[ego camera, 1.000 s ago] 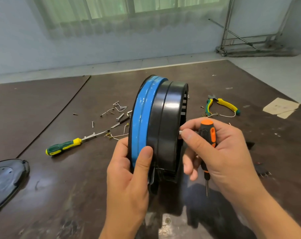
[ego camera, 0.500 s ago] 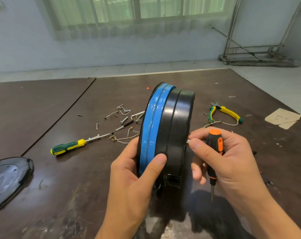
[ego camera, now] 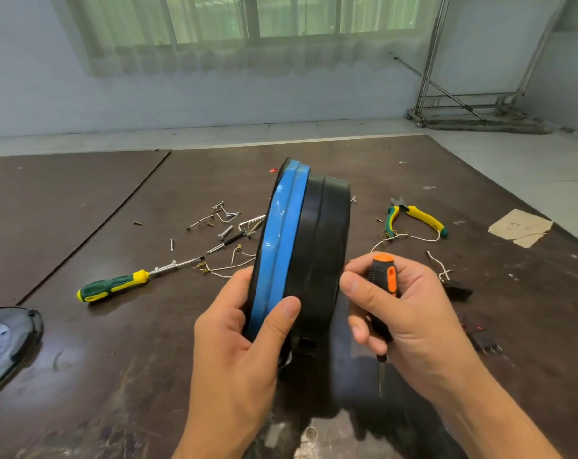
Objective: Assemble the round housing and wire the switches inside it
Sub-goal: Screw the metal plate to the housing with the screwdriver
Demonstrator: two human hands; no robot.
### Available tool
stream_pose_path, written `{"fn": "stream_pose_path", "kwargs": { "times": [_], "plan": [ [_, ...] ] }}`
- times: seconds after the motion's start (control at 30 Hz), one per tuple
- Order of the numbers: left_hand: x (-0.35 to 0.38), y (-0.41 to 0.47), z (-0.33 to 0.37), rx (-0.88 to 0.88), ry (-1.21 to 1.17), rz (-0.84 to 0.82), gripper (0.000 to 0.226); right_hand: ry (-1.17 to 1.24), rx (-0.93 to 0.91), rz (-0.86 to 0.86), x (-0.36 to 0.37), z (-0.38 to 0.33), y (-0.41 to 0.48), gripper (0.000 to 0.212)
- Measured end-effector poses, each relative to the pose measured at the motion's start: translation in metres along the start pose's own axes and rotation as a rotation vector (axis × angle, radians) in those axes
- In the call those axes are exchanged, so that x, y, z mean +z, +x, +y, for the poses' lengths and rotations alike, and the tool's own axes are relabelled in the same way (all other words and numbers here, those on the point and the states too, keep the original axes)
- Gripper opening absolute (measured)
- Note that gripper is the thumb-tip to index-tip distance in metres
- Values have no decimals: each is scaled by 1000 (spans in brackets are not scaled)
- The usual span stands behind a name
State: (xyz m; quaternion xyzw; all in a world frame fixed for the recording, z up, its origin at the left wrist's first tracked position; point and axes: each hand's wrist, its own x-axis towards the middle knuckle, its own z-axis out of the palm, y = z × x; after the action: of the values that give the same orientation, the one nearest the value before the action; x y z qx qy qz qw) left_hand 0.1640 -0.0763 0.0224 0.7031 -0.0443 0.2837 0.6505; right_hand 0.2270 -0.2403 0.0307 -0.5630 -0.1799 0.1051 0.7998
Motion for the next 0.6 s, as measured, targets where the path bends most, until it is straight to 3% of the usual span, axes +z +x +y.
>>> {"fn": "stream_pose_path", "kwargs": {
  "times": [0.3,0.53,0.6],
  "plan": [
    [4,0,-7,116,179,-8,30,52,193,5,-5,6,1,17],
    [0,0,-22,203,574,-57,40,62,371,72,-15,20,6,43],
    [1,1,-22,237,684,-108,44,126,471,82,-18,23,6,39]
  ]
}}
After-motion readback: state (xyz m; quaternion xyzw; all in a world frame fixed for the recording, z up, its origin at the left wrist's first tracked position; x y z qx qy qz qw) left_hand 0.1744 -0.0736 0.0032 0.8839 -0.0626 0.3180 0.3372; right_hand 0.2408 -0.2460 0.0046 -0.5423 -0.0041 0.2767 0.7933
